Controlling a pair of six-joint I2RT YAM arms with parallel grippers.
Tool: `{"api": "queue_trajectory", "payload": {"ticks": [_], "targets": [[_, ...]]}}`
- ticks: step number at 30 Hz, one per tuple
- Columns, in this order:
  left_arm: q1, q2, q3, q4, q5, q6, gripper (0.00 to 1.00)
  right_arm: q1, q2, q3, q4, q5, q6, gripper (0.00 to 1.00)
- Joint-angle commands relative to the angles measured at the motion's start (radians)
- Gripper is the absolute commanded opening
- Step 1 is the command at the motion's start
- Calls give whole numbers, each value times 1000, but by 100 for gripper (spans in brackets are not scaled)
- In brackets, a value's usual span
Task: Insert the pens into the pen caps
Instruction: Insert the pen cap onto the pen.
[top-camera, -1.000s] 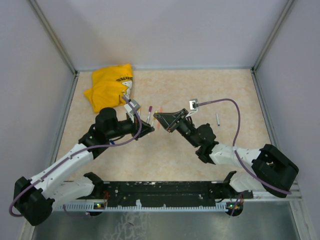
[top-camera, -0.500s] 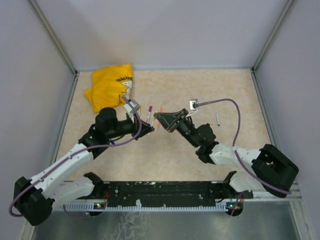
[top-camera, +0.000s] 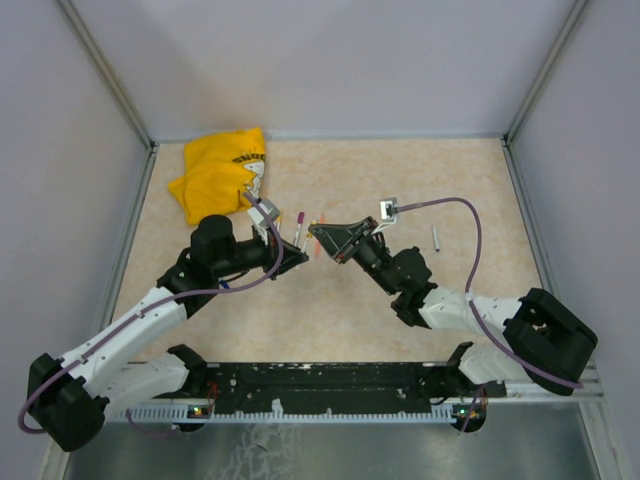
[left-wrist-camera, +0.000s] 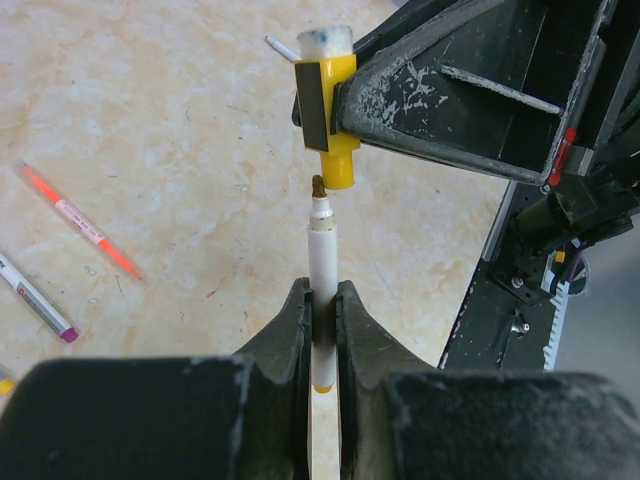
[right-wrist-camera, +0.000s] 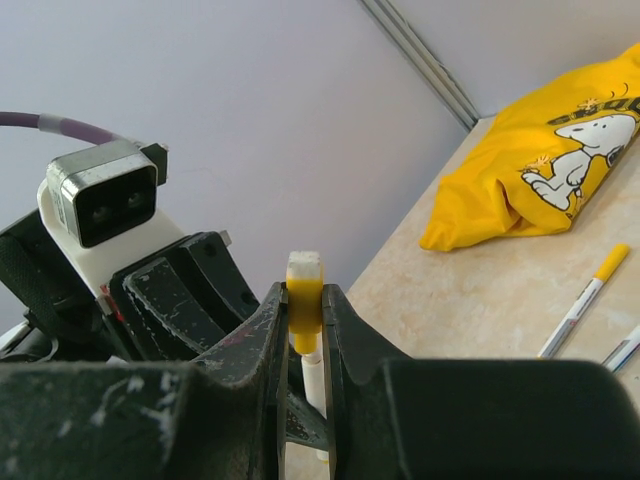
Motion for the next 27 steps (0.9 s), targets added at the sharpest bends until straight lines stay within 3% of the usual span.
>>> {"api": "queue_trajectory", "payload": {"ticks": [1, 27], "targets": [[-5, -12, 3, 38, 23, 15, 0, -3, -12, 55, 20, 52, -26, 0], [-5, -8, 2, 39, 22, 14, 0, -4, 0, 59, 72, 48, -20, 0]]}}
